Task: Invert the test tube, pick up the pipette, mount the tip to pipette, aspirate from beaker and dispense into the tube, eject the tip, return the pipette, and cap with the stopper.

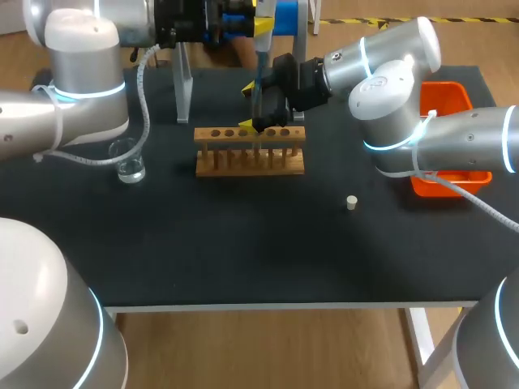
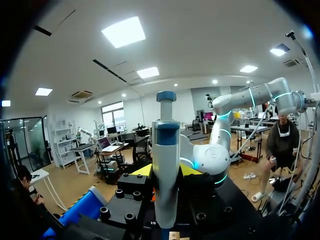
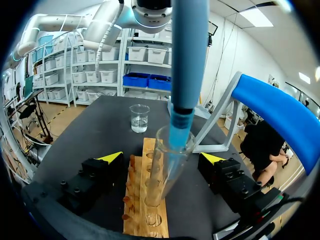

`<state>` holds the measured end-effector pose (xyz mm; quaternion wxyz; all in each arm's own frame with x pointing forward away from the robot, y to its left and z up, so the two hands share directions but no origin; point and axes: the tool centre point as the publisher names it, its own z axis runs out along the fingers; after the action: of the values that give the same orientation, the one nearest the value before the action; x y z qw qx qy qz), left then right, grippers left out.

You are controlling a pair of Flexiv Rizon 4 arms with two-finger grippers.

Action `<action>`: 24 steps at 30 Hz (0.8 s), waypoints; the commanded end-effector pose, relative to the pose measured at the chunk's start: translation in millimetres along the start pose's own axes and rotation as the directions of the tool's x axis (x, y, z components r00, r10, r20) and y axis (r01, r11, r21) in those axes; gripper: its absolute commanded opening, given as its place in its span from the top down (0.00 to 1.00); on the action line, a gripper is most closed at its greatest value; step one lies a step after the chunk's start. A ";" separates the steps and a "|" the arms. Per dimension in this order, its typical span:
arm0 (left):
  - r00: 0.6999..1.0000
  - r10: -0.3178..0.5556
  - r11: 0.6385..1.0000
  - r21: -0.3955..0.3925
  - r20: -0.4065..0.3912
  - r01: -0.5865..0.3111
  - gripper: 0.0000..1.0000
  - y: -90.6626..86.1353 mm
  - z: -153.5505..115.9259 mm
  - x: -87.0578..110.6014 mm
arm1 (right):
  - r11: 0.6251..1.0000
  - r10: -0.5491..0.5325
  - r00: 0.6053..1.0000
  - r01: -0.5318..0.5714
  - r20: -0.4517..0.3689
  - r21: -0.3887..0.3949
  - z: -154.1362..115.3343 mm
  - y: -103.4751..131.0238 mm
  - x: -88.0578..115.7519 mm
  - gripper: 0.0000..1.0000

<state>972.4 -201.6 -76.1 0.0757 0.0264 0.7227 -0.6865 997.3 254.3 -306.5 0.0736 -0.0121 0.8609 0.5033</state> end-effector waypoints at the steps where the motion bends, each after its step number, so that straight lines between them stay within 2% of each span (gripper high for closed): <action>1: 1.000 0.001 1.000 0.001 0.001 -0.001 1.00 0.9 -1.2 -0.9 | 1.000 0.000 1.000 0.000 0.000 0.002 -0.2 0.3 0.1 0.00; 24: 1.000 -0.002 1.000 0.001 0.006 0.002 1.00 8.3 -5.5 -5.2 | 1.000 -0.002 1.000 0.002 0.013 -0.007 -7.6 -2.7 -1.4 0.00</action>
<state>976.3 -195.9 -81.7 0.0781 0.0214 0.7238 -0.6853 999.3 247.3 -305.3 0.0791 -0.0099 0.8587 0.5063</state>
